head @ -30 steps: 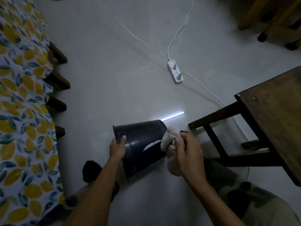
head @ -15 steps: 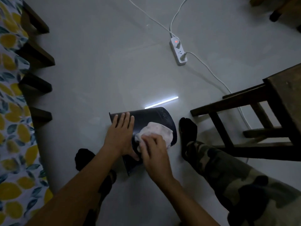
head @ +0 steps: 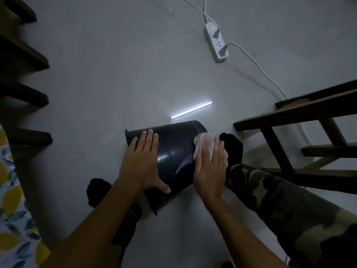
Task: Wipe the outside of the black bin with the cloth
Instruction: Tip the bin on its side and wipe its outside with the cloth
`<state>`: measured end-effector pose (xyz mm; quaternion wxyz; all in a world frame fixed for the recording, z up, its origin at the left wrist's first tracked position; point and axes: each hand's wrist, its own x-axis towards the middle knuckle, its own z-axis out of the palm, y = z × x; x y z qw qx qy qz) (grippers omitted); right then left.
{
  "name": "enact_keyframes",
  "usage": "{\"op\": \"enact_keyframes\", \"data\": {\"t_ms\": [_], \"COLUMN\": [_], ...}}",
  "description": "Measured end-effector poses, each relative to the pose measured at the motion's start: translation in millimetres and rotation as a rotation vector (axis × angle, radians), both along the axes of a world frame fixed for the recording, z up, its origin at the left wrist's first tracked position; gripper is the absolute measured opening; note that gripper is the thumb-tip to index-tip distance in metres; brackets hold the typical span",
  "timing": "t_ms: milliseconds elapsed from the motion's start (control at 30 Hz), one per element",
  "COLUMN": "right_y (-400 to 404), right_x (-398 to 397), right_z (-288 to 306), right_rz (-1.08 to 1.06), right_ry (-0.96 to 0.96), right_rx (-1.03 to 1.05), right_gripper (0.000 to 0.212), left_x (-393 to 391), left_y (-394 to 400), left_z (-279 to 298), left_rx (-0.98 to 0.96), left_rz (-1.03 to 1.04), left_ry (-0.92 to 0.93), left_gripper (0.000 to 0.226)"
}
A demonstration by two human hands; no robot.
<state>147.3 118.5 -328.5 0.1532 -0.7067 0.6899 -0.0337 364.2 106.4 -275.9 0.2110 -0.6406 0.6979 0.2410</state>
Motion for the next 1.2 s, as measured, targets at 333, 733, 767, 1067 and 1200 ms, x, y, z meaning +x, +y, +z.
{"op": "enact_keyframes", "data": {"t_ms": [333, 733, 767, 1067, 1200], "right_y": [-2.6, -11.7, 8.0, -23.3, -73.6], "right_x": [13.9, -8.8, -7.1, 38.3, 58.6], "right_z": [24.7, 2.7, 1.7, 2.3, 1.9], "right_rz": [0.350, 0.436, 0.483, 0.520, 0.201], "right_ry": [-0.293, -0.119, -0.141, -0.153, -0.131], "right_rx": [-0.125, 0.033, 0.042, -0.036, 0.019], "right_gripper": [0.043, 0.062, 0.063, 0.061, 0.052], "left_x": [6.1, 11.6, 13.4, 13.6, 10.6], "left_y": [-8.7, -19.9, -20.8, -21.3, -19.6], "left_z": [5.1, 5.5, 3.3, 1.6, 4.6], "left_rx": [0.005, 0.025, 0.018, 0.027, 0.020], "left_rz": [-0.016, -0.038, -0.044, -0.034, -0.025], "left_ry": [0.034, 0.000, -0.007, 0.026, 0.025], "left_gripper": [0.171, 0.169, 0.167, 0.165, 0.168]}}
